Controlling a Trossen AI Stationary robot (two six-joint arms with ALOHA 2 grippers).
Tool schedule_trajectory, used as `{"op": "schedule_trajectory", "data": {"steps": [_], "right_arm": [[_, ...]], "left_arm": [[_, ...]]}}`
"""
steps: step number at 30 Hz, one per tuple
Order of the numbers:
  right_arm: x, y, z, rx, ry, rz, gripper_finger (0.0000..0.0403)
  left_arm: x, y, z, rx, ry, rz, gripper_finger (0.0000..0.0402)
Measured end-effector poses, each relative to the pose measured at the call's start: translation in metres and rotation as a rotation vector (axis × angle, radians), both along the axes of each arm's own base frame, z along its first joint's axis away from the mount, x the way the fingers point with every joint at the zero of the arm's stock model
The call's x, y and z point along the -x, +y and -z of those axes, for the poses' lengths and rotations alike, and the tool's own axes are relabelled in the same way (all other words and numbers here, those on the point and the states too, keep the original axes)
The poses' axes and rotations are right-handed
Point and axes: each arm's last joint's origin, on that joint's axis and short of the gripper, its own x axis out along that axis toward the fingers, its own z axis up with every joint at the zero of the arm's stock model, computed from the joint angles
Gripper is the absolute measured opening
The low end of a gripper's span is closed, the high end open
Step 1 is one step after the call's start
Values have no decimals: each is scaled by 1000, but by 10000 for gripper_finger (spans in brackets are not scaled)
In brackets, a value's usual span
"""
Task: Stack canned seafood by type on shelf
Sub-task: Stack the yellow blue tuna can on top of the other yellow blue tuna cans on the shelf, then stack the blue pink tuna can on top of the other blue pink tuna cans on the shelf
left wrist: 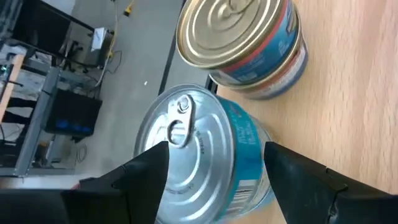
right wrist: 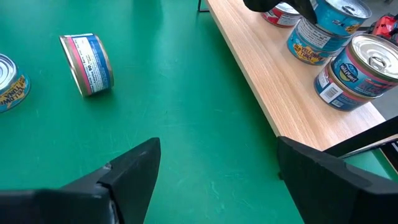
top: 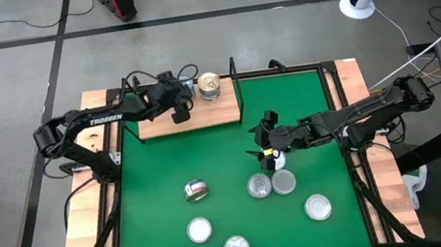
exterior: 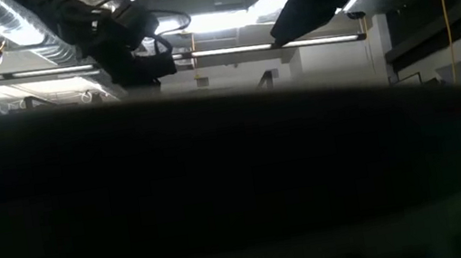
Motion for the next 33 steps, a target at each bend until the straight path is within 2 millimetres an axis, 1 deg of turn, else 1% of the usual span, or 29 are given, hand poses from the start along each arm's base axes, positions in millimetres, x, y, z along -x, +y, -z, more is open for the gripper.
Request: {"op": "schedule_trajectory", "data": {"steps": [8, 11, 15, 19, 25, 29, 33], "right_arm": [[0, 0, 0, 0, 1, 0, 317], [0, 0, 0, 0, 1, 0, 317], [0, 0, 0, 0, 1, 0, 317], [0, 0, 0, -5, 3, -7, 317], [0, 1, 0, -31, 8, -40, 317], [0, 2, 1, -40, 11, -52, 317], [0, 2, 1, -48, 12, -61, 317]], "left_arm": [[1, -1, 1, 15, 30, 3, 260], [-1, -6, 0, 9, 33, 26, 260], [-4, -19, -10, 0, -8, 55, 260], [-8, -39, -21, 11, -91, 82, 260], [-14, -76, -34, 78, -228, 127, 260], [-17, -103, -35, 179, -293, 132, 260], [-17, -132, -29, 318, -317, 119, 260]]}}
